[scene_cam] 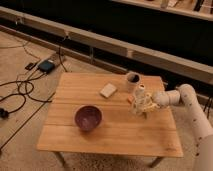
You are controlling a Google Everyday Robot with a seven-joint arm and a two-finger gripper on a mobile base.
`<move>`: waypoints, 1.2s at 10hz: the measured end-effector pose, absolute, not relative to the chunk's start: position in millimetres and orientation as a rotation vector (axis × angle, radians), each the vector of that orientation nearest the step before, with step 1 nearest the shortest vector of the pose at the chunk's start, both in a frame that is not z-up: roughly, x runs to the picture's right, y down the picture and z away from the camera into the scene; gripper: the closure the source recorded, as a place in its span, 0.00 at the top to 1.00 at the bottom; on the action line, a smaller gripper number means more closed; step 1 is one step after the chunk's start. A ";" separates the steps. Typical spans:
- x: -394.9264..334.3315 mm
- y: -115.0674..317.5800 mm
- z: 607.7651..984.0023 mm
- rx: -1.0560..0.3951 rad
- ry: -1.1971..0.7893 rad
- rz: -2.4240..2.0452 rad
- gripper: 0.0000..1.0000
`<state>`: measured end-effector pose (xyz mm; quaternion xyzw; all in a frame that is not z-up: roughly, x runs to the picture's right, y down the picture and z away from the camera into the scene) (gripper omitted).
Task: Stand the bottle upright
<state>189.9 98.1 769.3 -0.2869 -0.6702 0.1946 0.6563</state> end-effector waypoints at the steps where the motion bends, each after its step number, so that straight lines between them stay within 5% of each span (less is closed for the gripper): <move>1: 189.7 102.1 770.9 -0.642 -1.529 0.431 0.00; 12: 185.9 130.8 796.9 -0.633 -1.544 0.447 0.00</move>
